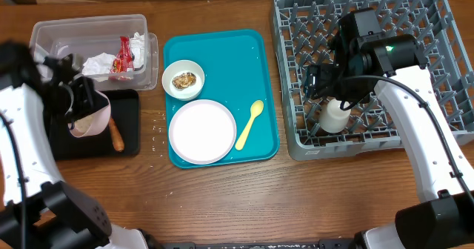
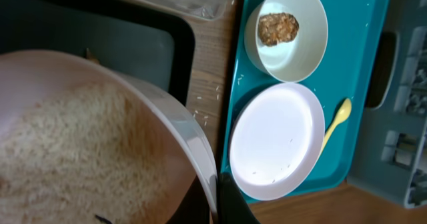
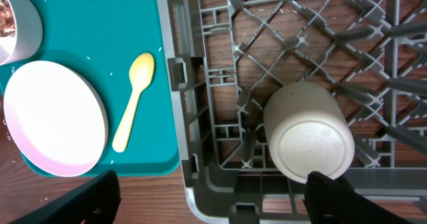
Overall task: Sort waste into correct bins and load items into the dishwasher
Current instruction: 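Carry the rice bowl left and tip the rice onto the black tray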
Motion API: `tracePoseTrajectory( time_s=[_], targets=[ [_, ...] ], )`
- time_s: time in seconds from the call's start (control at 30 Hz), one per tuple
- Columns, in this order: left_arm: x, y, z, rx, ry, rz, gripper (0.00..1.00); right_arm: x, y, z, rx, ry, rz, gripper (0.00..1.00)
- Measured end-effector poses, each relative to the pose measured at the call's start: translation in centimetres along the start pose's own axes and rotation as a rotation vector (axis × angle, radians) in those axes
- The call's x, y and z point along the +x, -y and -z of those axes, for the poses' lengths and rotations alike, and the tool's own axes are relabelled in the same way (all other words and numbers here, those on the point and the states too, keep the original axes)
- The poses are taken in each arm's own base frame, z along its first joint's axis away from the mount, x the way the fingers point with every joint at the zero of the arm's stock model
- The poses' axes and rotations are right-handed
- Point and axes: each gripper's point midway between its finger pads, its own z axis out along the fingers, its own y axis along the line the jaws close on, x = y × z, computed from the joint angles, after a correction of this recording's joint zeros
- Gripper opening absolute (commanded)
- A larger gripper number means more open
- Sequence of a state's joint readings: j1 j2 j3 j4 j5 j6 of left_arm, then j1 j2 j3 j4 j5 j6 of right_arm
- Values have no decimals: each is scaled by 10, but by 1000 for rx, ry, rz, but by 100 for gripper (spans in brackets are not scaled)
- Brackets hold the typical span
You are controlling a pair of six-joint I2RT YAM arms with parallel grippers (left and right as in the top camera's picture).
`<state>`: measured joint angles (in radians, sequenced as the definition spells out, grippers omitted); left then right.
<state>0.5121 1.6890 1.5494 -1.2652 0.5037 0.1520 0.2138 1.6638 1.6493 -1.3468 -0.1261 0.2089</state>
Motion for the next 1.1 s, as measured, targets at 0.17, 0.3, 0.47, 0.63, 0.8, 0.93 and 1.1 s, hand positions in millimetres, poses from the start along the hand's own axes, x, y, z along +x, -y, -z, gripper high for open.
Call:
tracePoseTrajectory(
  time_s=[0.17,0.3,0.47,0.63,0.8,0.93,1.1],
  targets=[
    [1,-24,-19,163,82,78,4,0,0,0,-1,-1,0,90],
    [7,-29,-26,254,109,114,4,0,0,0,-1,-1,0,90],
    [-3,-37,-17,346,205,129,4,0,0,0,-1,-1,0,90],
    [-16,-49,-1,465,303,168,4,0,0,0,-1,-1,0,90],
    [-21,-62,2,613,345,249,4,0,0,0,-1,-1,0,90],
    [-24,-72,-1,745,364,321,4,0,0,0,-1,-1,0,91],
    [-27,-82,-7,885,381,401,4,0,0,0,0,-1,0,91]
  ],
)
